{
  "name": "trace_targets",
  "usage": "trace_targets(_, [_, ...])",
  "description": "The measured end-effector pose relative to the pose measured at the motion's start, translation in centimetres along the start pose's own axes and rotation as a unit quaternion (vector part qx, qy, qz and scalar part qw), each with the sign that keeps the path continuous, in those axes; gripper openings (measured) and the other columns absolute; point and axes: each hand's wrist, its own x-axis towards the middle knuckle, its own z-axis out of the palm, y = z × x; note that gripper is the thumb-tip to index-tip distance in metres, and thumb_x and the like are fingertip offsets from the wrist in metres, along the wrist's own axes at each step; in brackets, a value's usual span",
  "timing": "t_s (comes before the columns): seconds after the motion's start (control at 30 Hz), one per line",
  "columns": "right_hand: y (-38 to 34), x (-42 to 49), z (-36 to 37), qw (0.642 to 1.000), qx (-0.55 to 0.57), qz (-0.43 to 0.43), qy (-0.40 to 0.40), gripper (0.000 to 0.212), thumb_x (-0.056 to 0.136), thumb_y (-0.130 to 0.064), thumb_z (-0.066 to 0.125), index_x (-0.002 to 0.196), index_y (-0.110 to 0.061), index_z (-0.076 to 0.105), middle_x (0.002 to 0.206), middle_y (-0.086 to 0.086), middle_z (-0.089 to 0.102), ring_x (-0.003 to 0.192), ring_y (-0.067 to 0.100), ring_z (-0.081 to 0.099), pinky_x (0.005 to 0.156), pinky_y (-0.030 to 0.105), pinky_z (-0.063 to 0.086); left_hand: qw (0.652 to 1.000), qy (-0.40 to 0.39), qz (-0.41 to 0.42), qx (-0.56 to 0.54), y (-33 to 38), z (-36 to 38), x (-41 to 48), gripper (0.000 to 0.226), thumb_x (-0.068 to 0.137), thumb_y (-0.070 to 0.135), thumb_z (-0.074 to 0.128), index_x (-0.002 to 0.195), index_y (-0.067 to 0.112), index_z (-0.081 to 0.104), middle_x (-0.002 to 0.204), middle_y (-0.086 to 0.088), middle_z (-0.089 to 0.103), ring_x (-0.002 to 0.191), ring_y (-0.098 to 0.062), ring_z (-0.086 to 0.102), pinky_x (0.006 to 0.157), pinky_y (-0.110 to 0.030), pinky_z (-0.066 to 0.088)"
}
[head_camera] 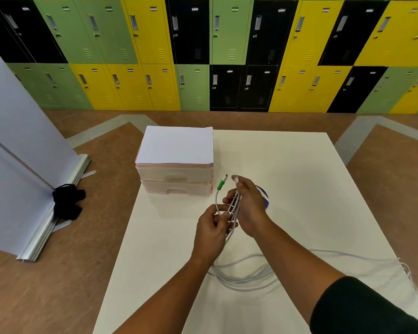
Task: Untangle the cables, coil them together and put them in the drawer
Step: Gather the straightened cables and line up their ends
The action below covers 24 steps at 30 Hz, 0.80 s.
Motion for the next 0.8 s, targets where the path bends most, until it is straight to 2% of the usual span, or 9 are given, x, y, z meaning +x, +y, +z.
trace_targets(0.07, [-0.26,-0.21,-0.12,1.000,0.020,0.007,-0.006,0.029,0.105,-0.013,0.042,0.117,-0.025,0.066,0.067,0.008,0.058,0.065,0.025,0.061,0.050,0.032,0.053,1.000,-0.004,-0.003,-0.002,-0.04,0.05,0.14,0.013,0.102,0.015,0.053,0.109,0.016,0.064,0.090,-0.006,0.077,0.084,-0.026,0.075,0.085,-0.050,0.059])
trace_targets(0.23, [-0.36,0.01,-0.29,1.000,0.022,0.015,0.010,0.031,0.103,-0.011,0.040,0.113,-0.024,0.066,0.069,0.006,0.057,0.065,0.024,0.063,0.059,0.036,0.053,1.000,-0.011,0.007,0.014,-0.01,0.26,0.40,0.014,0.103,0.017,0.052,0.110,0.016,0.064,0.097,-0.005,0.075,0.083,-0.026,0.075,0.085,-0.053,0.059])
trace_targets(0.4, [-0.47,0.19,-0.12,0.997,0.053,0.029,0.057,0.028,0.094,-0.004,0.039,0.108,-0.017,0.060,0.067,0.007,0.056,0.055,0.022,0.055,0.059,0.036,0.049,0.997,-0.033,0.034,0.056,0.03,0.37,0.45,0.026,0.106,0.021,0.043,0.121,0.017,0.064,0.108,0.002,0.072,0.089,-0.021,0.074,0.086,-0.050,0.058])
trace_targets(0.57, [-0.32,0.42,-0.28,0.995,0.007,0.044,0.084,0.012,0.096,-0.021,0.048,0.101,-0.025,0.058,0.063,0.002,0.056,0.052,0.020,0.052,0.059,0.037,0.048,0.993,-0.072,0.049,0.082,-0.33,0.55,0.47,0.032,0.106,0.036,0.039,0.121,0.023,0.064,0.108,0.001,0.072,0.094,-0.021,0.071,0.088,-0.051,0.057])
trace_targets(0.67, [-0.39,0.45,-0.27,0.996,-0.014,0.031,0.085,0.010,0.097,-0.020,0.048,0.101,-0.025,0.056,0.061,0.001,0.057,0.051,0.019,0.052,0.054,0.032,0.047,0.990,-0.090,0.052,0.097,-0.50,0.56,0.67,0.036,0.106,0.039,0.036,0.122,0.021,0.064,0.108,0.003,0.072,0.094,-0.021,0.071,0.088,-0.048,0.057])
trace_targets(0.73, [-0.38,0.59,-0.23,0.996,-0.022,0.022,0.088,0.013,0.096,-0.015,0.046,0.100,-0.024,0.055,0.065,0.003,0.059,0.049,0.020,0.052,0.053,0.030,0.047,0.987,-0.099,0.055,0.114,-0.64,0.55,0.84,0.037,0.106,0.038,0.034,0.120,0.020,0.064,0.106,0.004,0.072,0.092,-0.019,0.071,0.087,-0.044,0.057])
trace_targets(0.8, [-0.32,0.75,-0.23,0.995,-0.028,0.016,0.092,0.013,0.096,-0.013,0.046,0.101,-0.023,0.054,0.073,0.005,0.061,0.049,0.021,0.052,0.051,0.029,0.046,0.984,-0.106,0.059,0.133,-0.78,0.65,0.97,0.037,0.107,0.036,0.034,0.126,0.020,0.061,0.106,0.005,0.071,0.091,-0.017,0.070,0.086,-0.040,0.057])
